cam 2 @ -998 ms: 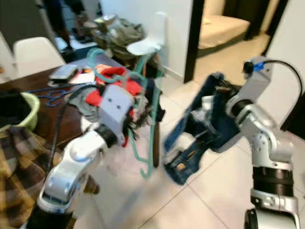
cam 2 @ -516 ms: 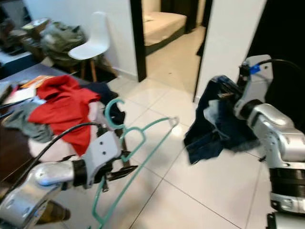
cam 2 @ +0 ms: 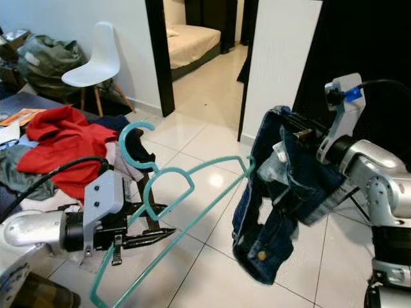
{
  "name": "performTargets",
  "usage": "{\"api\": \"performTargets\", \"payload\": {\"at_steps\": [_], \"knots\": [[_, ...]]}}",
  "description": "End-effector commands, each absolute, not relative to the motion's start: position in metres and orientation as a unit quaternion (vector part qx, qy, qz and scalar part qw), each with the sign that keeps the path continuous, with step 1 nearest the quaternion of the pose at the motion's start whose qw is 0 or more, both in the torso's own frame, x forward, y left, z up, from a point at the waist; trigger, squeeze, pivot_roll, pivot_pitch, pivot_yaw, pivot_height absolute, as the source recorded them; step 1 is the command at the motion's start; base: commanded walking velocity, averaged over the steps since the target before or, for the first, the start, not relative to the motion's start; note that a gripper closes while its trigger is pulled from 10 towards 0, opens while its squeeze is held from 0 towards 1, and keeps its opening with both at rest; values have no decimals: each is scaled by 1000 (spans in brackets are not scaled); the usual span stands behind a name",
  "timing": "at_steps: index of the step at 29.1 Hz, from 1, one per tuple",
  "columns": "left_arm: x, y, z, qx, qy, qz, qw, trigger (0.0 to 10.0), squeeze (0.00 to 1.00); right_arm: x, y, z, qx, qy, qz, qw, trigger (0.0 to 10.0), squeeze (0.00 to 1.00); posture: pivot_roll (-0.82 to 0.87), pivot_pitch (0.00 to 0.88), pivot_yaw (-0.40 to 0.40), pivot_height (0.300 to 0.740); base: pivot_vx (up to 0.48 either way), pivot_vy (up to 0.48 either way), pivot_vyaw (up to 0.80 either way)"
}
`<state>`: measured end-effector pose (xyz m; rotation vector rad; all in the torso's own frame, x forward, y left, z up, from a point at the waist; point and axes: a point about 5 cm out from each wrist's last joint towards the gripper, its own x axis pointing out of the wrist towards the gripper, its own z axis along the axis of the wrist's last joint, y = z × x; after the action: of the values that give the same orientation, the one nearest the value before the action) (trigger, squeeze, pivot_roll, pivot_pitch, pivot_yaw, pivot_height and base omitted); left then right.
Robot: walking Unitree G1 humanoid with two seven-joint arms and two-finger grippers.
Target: Hang hanger
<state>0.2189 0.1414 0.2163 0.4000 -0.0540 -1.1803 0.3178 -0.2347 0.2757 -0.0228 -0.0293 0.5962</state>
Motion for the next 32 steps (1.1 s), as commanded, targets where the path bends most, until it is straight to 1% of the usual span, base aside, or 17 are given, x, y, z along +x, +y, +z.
{"api": "performTargets", "payload": {"at_steps": [1, 6, 7, 8, 9, 10, 13, 14, 17, 19, 23, 26, 27, 31, 32], "knots": [[219, 139, 214, 185, -24, -562, 806, 10000, 0, 314, -228, 281, -20, -21, 322, 946, 10000, 0, -43, 0, -34, 740, 0, 0, 0], [219, 136, 214, 180, -27, -564, 805, 10000, 0, 313, -226, 281, -23, -18, 329, 944, 10000, 0, -46, 0, -34, 740, 0, 0, 0], [220, 132, 212, 178, -29, -565, 805, 10000, 0, 312, -221, 280, -32, -11, 345, 938, 10000, 0, -44, 0, -33, 740, 0, 0, 0], [220, 132, 212, 178, -29, -565, 805, 10000, 0, 312, -221, 280, -32, -11, 345, 938, 10000, 0, -44, 0, -33, 740, 0, 0, 0], [222, 128, 211, 172, -33, -558, 811, 10000, 0, 310, -215, 277, -44, -1, 362, 931, 10000, 0, -44, 0, -32, 740, 0, 0, 0], [222, 128, 211, 172, -33, -558, 811, 10000, 0, 310, -215, 277, -44, -1, 362, 931, 10000, 0, -44, 0, -32, 740, 0, 0, 0], [234, 127, 213, 179, -55, -505, 842, 10000, 0, 300, -199, 271, -71, 26, 418, 905, 10000, 0, -41, 0, -33, 740, 0, 0, 0], [234, 127, 213, 179, -55, -505, 842, 10000, 0, 300, -199, 271, -71, 26, 418, 905, 10000, 0, -41, 0, -33, 740, 0, 0, 0], [247, 131, 219, 184, -76, -447, 872, 10000, 0, 293, -190, 268, -83, 41, 453, 887, 10000, 0, -38, 0, -31, 740, 0, 0, 0], [251, 133, 222, 185, -85, -423, 883, 10000, 0, 289, -187, 266, -88, 47, 466, 879, 10000, 0, -38, 0, -30, 740, 0, 0, 0], [251, 133, 219, 187, -77, -426, 882, 10000, 0, 285, -184, 264, -100, 51, 479, 870, 10000, 0, -38, 0, -25, 740, 0, 0, 0], [251, 133, 218, 187, -75, -428, 881, 10000, 0, 285, -183, 264, -102, 52, 482, 869, 10000, 0, -39, 0, -23, 740, 0, 0, 0], [251, 132, 216, 190, -71, -430, 880, 10000, 0, 282, -183, 262, -117, 59, 488, 863, 10000, 0, -39, 0, -22, 740, 0, 0, 0], [250, 132, 215, 193, -69, -431, 879, 10000, 0, 280, -183, 260, -128, 64, 493, 858, 10000, 0, -39, 0, -22, 740, 0, 0, 0], [250, 129, 213, 195, -68, -434, 877, 10000, 0, 280, -179, 259, -125, 61, 497, 857, 10000, 0, -48, 0, -21, 740, 0, 0, 0]]}}
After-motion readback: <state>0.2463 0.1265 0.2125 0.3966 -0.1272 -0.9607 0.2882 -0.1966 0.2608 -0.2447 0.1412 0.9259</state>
